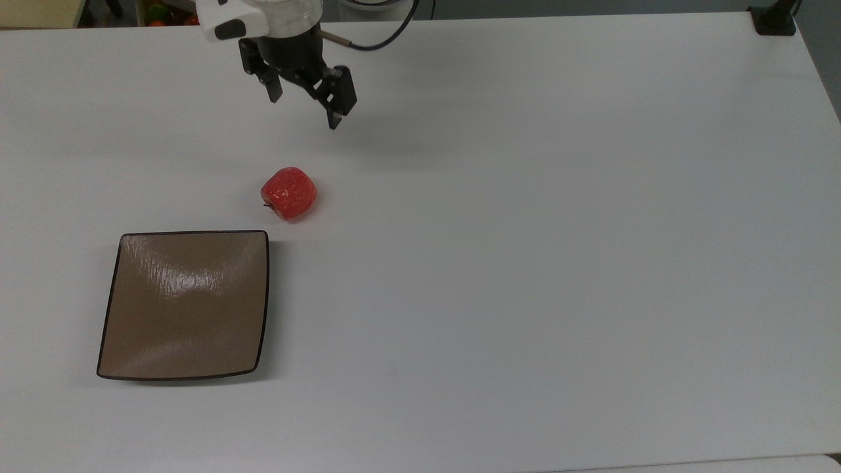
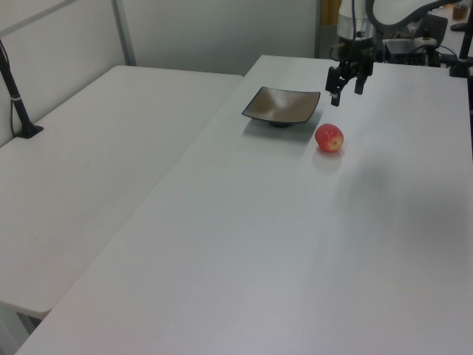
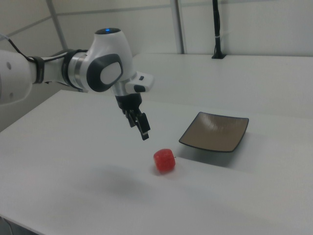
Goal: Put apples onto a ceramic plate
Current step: 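Move the open gripper down over the red apple, then close the gripper around the red apple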
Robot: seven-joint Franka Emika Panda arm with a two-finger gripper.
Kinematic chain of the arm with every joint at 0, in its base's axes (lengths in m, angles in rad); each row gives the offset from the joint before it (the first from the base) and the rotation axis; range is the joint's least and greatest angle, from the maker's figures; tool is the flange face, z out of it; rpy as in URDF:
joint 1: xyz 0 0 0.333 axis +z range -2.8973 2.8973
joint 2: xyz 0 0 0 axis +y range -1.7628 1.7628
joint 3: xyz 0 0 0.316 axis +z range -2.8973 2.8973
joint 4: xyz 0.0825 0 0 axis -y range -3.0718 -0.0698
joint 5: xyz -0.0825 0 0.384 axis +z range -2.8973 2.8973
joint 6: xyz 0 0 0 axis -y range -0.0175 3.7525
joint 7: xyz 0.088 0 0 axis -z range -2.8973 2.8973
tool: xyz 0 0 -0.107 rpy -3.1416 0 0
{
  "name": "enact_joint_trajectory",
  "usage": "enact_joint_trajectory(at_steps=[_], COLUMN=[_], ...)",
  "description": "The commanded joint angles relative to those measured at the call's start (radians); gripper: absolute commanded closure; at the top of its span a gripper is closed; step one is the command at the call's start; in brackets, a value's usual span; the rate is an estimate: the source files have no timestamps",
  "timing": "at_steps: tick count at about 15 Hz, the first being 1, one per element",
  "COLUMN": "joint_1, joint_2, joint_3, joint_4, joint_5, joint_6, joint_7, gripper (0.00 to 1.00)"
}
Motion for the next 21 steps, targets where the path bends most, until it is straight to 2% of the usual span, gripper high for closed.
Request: enact_joint_trajectory(at_steps=[1, 7, 18, 19, 20, 21], joint_1=[-0.03, -0.038, -0.039, -0.039, -0.039, -0.039], joint_2=[0.069, 0.172, 0.281, 0.283, 0.284, 0.284], joint_3=[-0.008, -0.008, -0.008, -0.008, -0.008, -0.008], joint_4=[0.012, 0.015, 0.015, 0.015, 0.015, 0.015], joint_5=[0.012, 0.024, 0.018, 0.02, 0.02, 0.018], joint_6=[0.083, 0.2, 0.283, 0.283, 0.284, 0.284], joint_7=[0.138, 0.261, 0.262, 0.262, 0.261, 0.261], gripper=[0.0, 0.0, 0.0, 0.07, 0.38, 0.53])
